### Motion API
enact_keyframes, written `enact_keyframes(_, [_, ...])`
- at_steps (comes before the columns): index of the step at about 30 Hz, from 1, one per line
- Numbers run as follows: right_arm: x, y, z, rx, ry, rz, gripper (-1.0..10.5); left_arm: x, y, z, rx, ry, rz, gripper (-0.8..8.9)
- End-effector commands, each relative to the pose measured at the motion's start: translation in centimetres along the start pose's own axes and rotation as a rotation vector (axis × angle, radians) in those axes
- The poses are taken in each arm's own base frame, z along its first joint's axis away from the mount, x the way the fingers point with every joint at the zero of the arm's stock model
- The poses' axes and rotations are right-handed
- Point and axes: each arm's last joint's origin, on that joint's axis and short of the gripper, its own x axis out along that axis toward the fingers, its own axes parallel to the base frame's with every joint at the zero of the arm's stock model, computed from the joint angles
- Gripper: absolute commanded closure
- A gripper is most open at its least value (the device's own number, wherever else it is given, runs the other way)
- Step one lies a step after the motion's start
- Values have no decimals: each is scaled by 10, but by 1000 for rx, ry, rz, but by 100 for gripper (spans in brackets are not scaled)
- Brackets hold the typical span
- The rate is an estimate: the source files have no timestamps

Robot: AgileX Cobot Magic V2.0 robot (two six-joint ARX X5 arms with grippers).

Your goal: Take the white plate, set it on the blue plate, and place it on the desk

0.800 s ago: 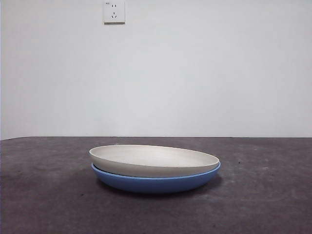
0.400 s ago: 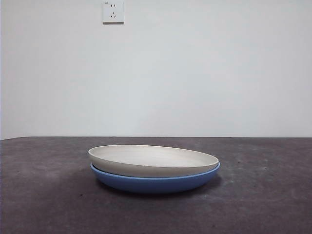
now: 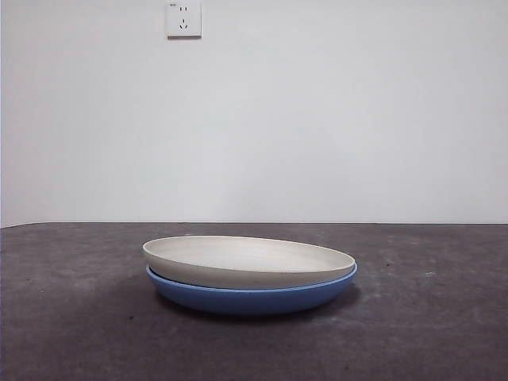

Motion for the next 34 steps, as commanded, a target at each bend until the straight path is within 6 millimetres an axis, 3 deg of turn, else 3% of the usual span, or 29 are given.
enact_keyframes(1, [-4, 1, -2, -2, 27, 1, 923, 3, 1, -7, 4, 21, 6, 789])
enact_keyframes(30, [-3, 0, -2, 12, 21, -26, 923, 5, 1, -9, 12, -17, 2, 789])
enact_keyframes(34, [12, -8, -1, -108, -70, -132, 923, 5, 1, -9, 12, -17, 2, 789])
